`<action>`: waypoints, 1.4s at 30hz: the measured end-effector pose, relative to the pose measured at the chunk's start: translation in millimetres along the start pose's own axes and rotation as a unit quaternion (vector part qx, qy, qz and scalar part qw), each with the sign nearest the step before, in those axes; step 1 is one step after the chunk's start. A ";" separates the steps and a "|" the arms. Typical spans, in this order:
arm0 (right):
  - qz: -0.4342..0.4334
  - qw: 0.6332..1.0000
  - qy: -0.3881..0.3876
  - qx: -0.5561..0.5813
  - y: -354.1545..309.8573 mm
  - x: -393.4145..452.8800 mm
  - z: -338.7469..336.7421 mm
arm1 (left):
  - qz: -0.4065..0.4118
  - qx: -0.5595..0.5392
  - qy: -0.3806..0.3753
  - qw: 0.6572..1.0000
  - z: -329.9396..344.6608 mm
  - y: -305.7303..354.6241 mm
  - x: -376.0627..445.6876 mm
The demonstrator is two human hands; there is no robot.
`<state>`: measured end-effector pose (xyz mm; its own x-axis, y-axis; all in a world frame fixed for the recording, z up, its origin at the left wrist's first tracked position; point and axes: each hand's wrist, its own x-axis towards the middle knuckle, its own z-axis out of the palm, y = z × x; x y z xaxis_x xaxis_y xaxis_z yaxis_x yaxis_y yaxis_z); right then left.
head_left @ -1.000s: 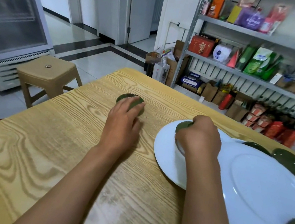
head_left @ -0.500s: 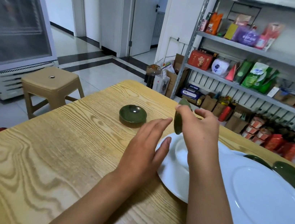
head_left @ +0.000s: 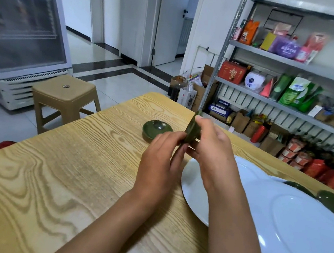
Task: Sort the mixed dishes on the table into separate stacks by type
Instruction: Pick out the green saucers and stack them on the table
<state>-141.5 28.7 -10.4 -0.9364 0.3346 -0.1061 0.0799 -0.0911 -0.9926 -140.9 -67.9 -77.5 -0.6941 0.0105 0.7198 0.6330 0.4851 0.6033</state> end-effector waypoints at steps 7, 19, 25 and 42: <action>-0.090 0.984 0.060 -0.142 8.8 1.3 0.7 | 0.033 0.136 0.022 0.990 -15.1 -36.7 13.6; -0.056 0.967 0.036 -0.247 14.1 3.7 3.3 | -0.066 0.209 -0.060 0.974 -3.7 -66.5 18.7; -0.068 0.943 0.041 -0.323 14.9 1.1 4.9 | -0.054 0.227 -0.101 0.967 0.7 -68.6 20.0; -0.225 0.873 0.035 -0.431 -40.9 -75.4 -11.5 | 0.039 0.129 -0.026 0.991 -32.2 19.7 -16.7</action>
<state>-70.2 18.0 37.4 -0.9186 0.2127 0.3331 -0.0358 0.7946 -0.6061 -105.8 -86.7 -66.6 -0.6673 0.0977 0.7383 0.5809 0.6888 0.4338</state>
